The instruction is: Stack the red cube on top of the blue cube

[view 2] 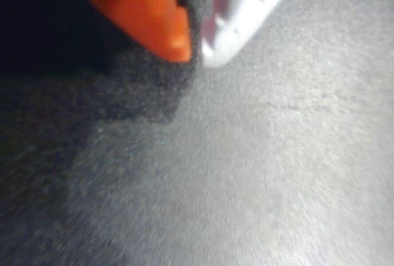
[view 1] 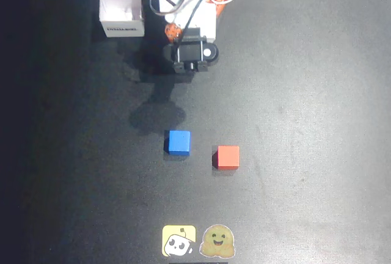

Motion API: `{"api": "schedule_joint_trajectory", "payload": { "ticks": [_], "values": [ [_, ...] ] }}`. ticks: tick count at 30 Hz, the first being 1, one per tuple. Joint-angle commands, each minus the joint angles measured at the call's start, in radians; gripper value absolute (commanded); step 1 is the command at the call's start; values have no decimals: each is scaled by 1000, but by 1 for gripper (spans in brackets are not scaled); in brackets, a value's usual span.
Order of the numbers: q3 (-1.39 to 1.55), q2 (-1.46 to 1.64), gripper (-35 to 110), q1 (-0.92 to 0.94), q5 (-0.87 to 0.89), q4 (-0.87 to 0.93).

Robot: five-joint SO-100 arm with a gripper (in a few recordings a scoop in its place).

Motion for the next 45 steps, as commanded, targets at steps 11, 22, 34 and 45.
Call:
{"api": "schedule_joint_trajectory", "payload": {
  "ticks": [11,22,34,45],
  "values": [
    [-462,-580,0,-54,-5,-18],
    [-827,-1109,1,-144,58,-37],
    [-1065,-1436,8,-245,206,-98],
    [-1135,-1555,17,-282,247,-189]
  ]
}}
